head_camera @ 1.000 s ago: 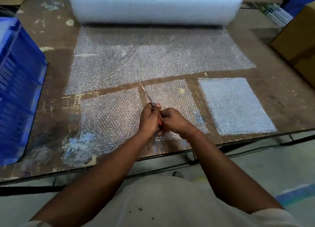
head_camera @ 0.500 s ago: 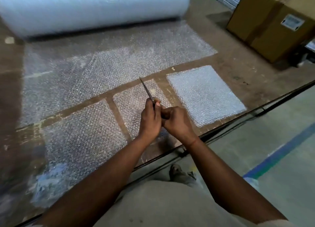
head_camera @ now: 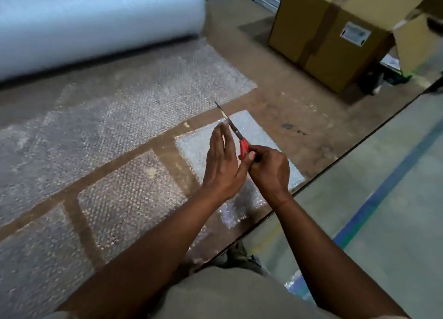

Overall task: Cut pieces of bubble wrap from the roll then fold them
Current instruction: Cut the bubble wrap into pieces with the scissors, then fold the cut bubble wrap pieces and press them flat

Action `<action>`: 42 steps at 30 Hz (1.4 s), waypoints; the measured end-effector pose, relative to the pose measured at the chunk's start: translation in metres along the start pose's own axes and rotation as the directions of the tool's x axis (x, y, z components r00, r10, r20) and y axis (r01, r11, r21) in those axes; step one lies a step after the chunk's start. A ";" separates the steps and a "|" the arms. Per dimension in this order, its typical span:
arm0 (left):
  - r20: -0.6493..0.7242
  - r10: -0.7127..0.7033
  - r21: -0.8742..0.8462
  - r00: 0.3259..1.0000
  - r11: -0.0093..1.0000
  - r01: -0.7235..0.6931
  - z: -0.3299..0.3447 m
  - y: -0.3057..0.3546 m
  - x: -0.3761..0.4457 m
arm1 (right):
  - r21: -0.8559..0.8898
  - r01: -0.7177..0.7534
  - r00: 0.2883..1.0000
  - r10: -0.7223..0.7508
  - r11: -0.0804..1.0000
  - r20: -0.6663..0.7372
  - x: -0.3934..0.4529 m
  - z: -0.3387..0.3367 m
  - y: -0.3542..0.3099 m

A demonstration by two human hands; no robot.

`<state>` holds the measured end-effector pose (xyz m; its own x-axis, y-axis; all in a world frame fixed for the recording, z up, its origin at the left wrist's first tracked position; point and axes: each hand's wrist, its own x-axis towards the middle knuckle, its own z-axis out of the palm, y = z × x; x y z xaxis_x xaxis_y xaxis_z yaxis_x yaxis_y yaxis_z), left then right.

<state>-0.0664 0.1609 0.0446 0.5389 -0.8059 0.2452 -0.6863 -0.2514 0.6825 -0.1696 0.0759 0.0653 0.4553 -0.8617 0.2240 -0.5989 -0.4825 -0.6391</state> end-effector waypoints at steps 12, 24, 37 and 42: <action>0.160 0.123 0.193 0.979 0.969 -0.153 0.109 0.054 0.128 | -0.215 -0.345 0.938 0.340 0.914 -0.062 0.181 -0.064 0.146; 0.268 0.078 0.394 0.960 0.900 -0.183 0.162 0.068 0.197 | -0.669 -0.220 0.946 0.321 0.710 0.030 0.285 -0.075 0.228; 0.338 0.037 0.459 0.941 0.866 -0.198 0.161 0.067 0.189 | -0.569 -0.244 0.943 0.329 0.785 0.049 0.288 -0.090 0.250; 0.262 0.013 0.511 0.965 0.846 -0.151 0.136 0.060 0.166 | -0.494 -0.220 0.965 0.263 0.841 0.018 0.280 -0.087 0.237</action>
<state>-0.0843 -0.0606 0.0327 0.3829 -0.9215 0.0650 -0.9115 -0.3654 0.1886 -0.2413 -0.2933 0.0409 0.2938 -0.9552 0.0345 -0.9293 -0.2939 -0.2235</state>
